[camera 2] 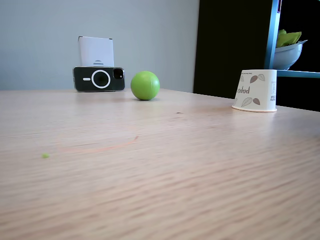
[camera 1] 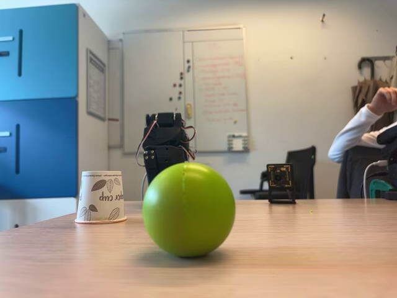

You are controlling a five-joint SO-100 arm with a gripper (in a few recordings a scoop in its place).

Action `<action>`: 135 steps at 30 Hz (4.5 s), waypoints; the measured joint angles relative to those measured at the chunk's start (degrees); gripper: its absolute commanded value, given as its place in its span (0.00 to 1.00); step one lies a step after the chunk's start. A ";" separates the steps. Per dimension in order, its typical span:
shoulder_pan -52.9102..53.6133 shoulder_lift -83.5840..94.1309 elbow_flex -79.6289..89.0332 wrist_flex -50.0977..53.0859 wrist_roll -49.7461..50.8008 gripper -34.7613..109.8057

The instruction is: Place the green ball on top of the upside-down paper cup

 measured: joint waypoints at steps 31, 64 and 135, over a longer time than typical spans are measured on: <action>0.00 0.00 0.00 0.00 0.00 0.24; 0.00 0.00 0.00 0.00 0.00 0.24; -19.16 -113.20 -115.22 -12.66 12.04 0.32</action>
